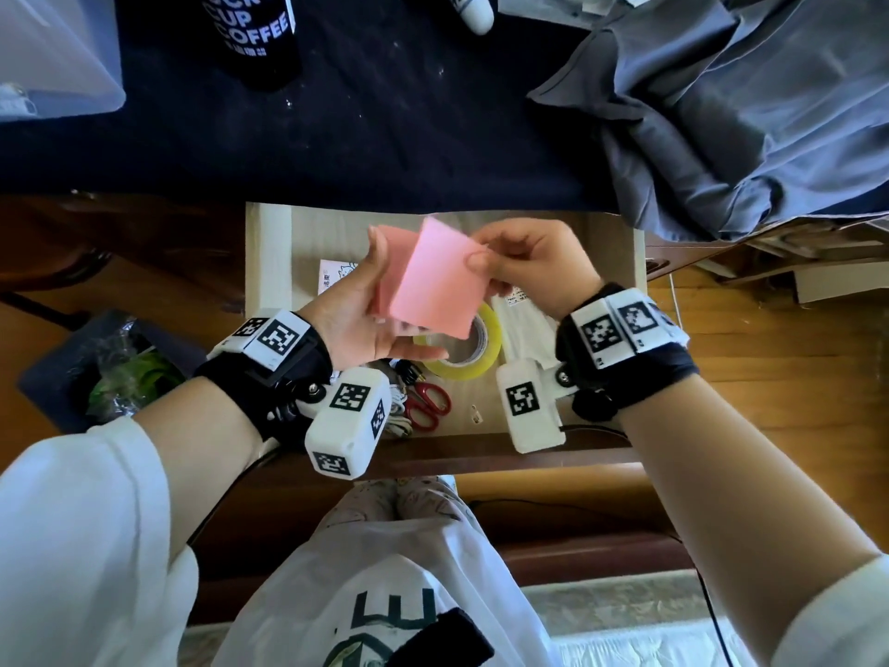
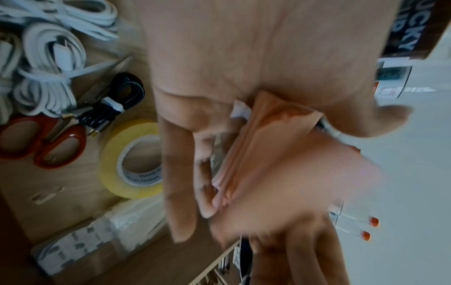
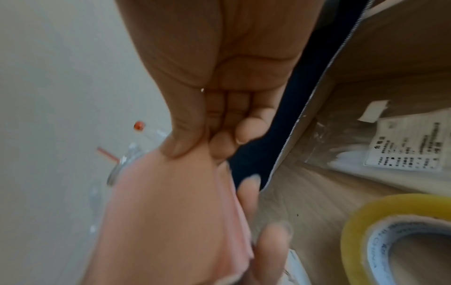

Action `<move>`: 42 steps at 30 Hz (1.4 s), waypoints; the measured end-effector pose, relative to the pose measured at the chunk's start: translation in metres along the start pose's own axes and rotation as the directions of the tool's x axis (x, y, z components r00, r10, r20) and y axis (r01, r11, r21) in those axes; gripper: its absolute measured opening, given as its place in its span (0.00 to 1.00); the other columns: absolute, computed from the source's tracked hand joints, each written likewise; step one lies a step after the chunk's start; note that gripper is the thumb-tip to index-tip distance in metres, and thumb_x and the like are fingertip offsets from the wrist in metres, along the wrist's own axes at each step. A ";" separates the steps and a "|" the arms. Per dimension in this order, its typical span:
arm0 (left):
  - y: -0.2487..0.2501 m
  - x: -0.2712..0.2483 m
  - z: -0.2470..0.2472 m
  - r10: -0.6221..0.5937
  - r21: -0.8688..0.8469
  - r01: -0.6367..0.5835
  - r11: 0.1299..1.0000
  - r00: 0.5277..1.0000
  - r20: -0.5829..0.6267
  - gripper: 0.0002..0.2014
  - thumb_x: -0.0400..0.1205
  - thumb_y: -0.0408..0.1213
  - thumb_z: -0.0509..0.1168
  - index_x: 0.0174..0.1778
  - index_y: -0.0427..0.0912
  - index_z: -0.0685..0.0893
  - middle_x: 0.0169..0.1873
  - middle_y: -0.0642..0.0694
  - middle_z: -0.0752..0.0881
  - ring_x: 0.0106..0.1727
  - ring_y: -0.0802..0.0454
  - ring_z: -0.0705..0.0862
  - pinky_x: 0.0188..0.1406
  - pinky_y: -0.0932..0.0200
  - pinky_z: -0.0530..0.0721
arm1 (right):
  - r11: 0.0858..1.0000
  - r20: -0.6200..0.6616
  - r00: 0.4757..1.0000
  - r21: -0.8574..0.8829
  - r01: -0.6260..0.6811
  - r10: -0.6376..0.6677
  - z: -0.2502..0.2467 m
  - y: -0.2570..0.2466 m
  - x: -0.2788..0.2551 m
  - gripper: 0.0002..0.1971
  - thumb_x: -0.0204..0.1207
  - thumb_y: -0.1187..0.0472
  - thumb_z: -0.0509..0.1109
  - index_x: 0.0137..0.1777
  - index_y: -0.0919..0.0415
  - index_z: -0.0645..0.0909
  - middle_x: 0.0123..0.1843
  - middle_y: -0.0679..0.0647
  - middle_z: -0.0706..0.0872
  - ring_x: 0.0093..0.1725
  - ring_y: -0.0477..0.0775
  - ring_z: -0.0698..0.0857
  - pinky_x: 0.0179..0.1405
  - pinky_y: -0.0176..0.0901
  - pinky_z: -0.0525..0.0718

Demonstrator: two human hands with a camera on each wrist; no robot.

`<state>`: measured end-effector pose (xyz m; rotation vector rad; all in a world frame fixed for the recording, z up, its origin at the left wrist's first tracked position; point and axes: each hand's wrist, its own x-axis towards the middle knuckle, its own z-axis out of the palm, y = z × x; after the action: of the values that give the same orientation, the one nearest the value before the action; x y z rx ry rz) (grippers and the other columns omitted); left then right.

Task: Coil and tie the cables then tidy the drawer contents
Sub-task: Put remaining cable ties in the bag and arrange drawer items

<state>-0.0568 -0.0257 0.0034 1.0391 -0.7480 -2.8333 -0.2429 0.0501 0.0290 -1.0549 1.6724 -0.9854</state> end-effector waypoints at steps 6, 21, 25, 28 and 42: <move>-0.012 0.004 0.005 -0.030 0.053 0.037 0.998 0.992 -0.126 0.25 0.73 0.46 0.72 0.63 0.41 0.78 0.54 0.38 0.87 0.52 0.36 0.87 0.25 0.61 0.85 | 0.972 -0.073 0.995 -0.221 -0.082 0.068 0.021 0.018 0.009 0.16 0.63 0.61 0.82 0.36 0.45 0.75 0.33 0.46 0.77 0.33 0.53 0.83 0.34 0.45 0.85; -0.035 0.019 -0.035 -0.127 -0.065 0.113 0.991 0.945 -0.301 0.09 0.85 0.40 0.57 0.55 0.45 0.80 0.47 0.41 0.91 0.44 0.41 0.89 0.19 0.64 0.79 | 0.354 -0.001 0.466 -0.647 -0.675 0.885 -0.022 0.150 -0.022 0.07 0.70 0.65 0.75 0.31 0.60 0.84 0.32 0.56 0.82 0.29 0.52 0.83 0.29 0.38 0.79; -0.035 0.023 -0.037 -0.140 -0.069 0.124 0.990 0.938 -0.317 0.09 0.85 0.40 0.57 0.56 0.45 0.80 0.48 0.40 0.90 0.45 0.40 0.89 0.19 0.64 0.79 | 0.119 -0.017 0.484 -0.961 -0.249 0.875 -0.032 0.160 -0.031 0.13 0.65 0.46 0.76 0.49 0.46 0.87 0.46 0.44 0.88 0.45 0.50 0.87 0.48 0.42 0.86; -0.036 0.026 -0.036 -0.156 -0.070 0.141 0.988 0.940 -0.303 0.10 0.85 0.41 0.57 0.57 0.45 0.80 0.48 0.41 0.90 0.44 0.41 0.90 0.19 0.64 0.80 | 0.217 0.004 0.426 -0.865 -0.452 0.905 -0.026 0.153 -0.026 0.01 0.70 0.50 0.74 0.39 0.40 0.86 0.37 0.39 0.84 0.42 0.50 0.86 0.43 0.39 0.82; -0.032 0.019 -0.049 -0.147 -0.110 0.118 0.987 0.939 -0.311 0.13 0.84 0.43 0.57 0.59 0.44 0.81 0.50 0.40 0.90 0.47 0.40 0.90 0.21 0.63 0.82 | 0.326 -0.035 0.499 -0.718 -0.615 0.866 0.012 0.178 -0.021 0.27 0.73 0.54 0.72 0.72 0.48 0.71 0.71 0.45 0.73 0.71 0.56 0.75 0.59 0.47 0.79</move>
<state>-0.0371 -0.0220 -0.0552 1.5340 -0.5338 -2.6694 -0.2659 0.1249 -0.1330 -0.6024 1.9006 0.4908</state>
